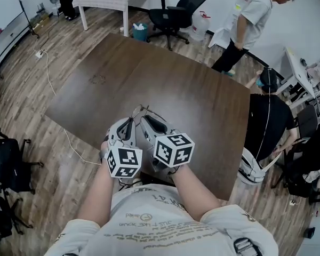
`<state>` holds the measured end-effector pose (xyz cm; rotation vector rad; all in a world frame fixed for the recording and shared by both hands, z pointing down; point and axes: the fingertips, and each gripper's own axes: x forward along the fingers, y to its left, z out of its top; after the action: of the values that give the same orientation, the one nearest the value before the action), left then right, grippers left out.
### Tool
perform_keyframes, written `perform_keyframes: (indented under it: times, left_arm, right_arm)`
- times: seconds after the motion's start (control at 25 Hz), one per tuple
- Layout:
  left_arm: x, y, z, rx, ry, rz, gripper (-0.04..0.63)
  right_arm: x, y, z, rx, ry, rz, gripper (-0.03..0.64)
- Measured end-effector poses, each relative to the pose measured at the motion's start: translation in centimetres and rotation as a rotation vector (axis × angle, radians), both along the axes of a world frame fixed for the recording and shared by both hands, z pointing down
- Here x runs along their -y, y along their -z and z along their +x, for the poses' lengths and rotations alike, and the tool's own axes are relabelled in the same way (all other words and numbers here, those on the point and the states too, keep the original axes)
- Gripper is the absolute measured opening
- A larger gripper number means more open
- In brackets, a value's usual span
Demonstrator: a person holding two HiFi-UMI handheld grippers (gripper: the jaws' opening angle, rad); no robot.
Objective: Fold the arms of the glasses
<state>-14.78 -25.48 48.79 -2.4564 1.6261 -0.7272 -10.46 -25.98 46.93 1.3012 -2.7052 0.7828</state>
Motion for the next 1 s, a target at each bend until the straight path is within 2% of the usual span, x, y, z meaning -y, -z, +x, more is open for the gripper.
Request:
perform_keyframes:
  times: [0.64, 1.0]
  left_arm:
    - [-0.2, 0.1, -1.6, -0.008, 0.033, 0.013, 0.034]
    - [-0.4, 0.4, -2.2, -0.055, 0.057, 0.004, 0.034]
  right_arm:
    - [-0.2, -0.9, -1.1, -0.051, 0.002, -0.009, 0.048]
    - [-0.6, -1.2, -0.6, -0.04, -0.028, -0.034, 0.048]
